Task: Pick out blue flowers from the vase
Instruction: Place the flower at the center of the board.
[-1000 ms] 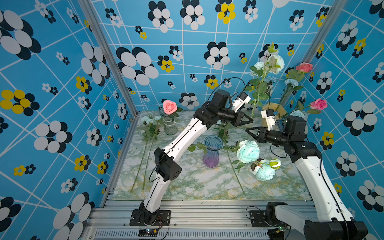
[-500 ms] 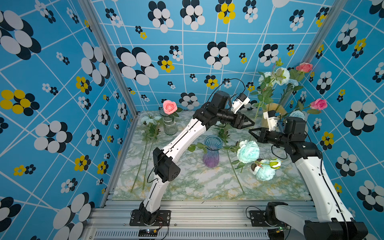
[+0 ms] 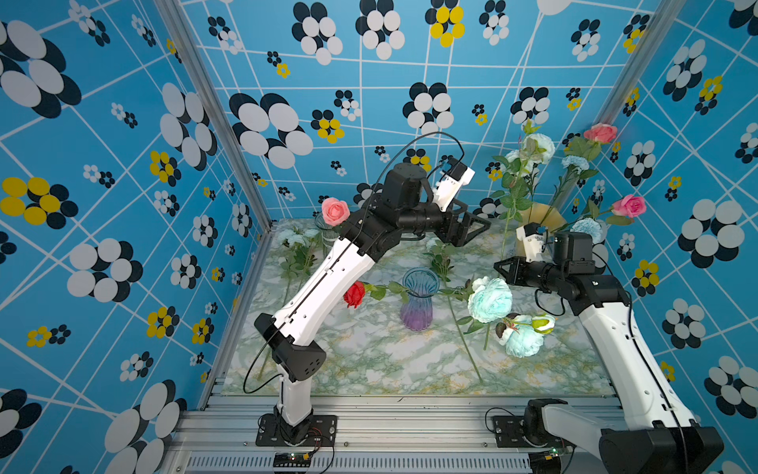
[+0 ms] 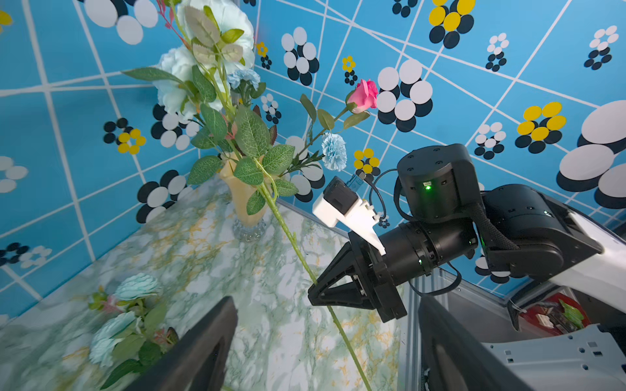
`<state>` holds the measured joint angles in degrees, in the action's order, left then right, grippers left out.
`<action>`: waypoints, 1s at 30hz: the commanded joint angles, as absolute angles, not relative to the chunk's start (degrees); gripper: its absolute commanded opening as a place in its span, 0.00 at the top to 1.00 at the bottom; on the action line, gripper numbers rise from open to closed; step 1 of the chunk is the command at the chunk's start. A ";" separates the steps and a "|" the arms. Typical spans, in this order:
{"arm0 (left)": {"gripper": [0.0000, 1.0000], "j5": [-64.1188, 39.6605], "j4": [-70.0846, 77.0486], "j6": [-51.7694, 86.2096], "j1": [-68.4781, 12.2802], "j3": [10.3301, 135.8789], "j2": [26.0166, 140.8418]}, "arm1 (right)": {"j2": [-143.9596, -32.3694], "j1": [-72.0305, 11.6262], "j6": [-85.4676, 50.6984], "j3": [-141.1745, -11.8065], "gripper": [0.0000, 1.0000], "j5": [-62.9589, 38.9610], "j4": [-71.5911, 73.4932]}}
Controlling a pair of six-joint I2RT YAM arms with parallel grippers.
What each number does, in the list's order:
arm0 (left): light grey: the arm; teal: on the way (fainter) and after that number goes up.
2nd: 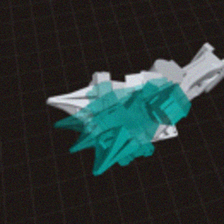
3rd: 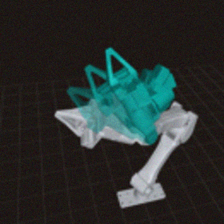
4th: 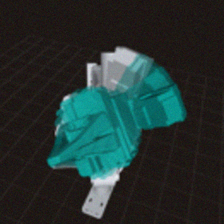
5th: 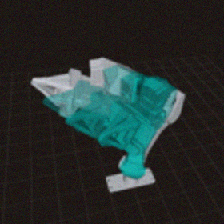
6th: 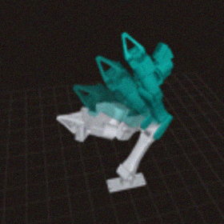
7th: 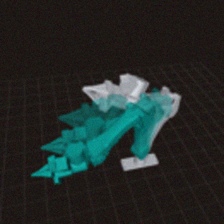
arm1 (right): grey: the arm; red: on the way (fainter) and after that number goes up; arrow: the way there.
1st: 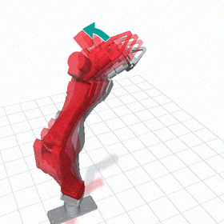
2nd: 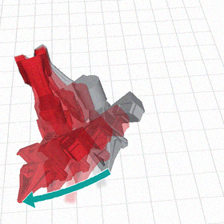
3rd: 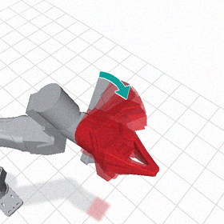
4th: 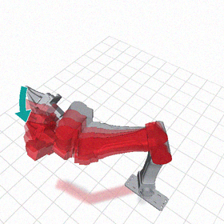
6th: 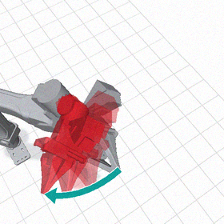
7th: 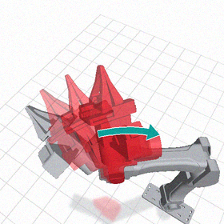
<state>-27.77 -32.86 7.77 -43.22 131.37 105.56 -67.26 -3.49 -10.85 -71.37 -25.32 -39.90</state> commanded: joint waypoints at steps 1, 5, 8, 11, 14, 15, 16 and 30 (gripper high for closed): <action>0.13 -20.50 -30.87 4.73 -43.52 126.89 100.20 | -68.33 -5.55 -8.36 -74.19 1.00 -20.23 -43.56; 0.11 -12.47 -27.81 2.76 -43.53 118.58 92.66 | -69.55 -7.12 -7.97 -73.93 1.00 -16.78 -44.41; 0.10 -6.81 -25.95 1.39 -43.35 111.28 86.62 | -70.75 -9.00 -7.57 -73.69 1.00 -14.10 -45.30; 0.09 -2.59 -25.10 0.56 -43.11 104.65 81.24 | -72.53 -10.33 -7.18 -73.95 1.00 -11.94 -46.38; 0.09 1.14 -24.71 -0.09 -42.82 97.83 75.91 | -73.97 -11.80 -6.80 -73.94 1.00 -9.36 -47.35; 0.09 2.15 -24.78 -0.17 -42.59 95.87 74.16 | -74.30 -11.98 -6.85 -73.75 1.00 -8.62 -47.46; 0.09 3.29 -24.80 -0.23 -42.41 93.75 72.18 | -74.60 -12.17 -6.89 -73.50 1.00 -7.84 -47.50; 0.08 16.16 -24.78 -0.26 -41.15 66.28 50.96 | -82.97 -12.30 -8.25 -69.80 1.00 -2.16 -46.55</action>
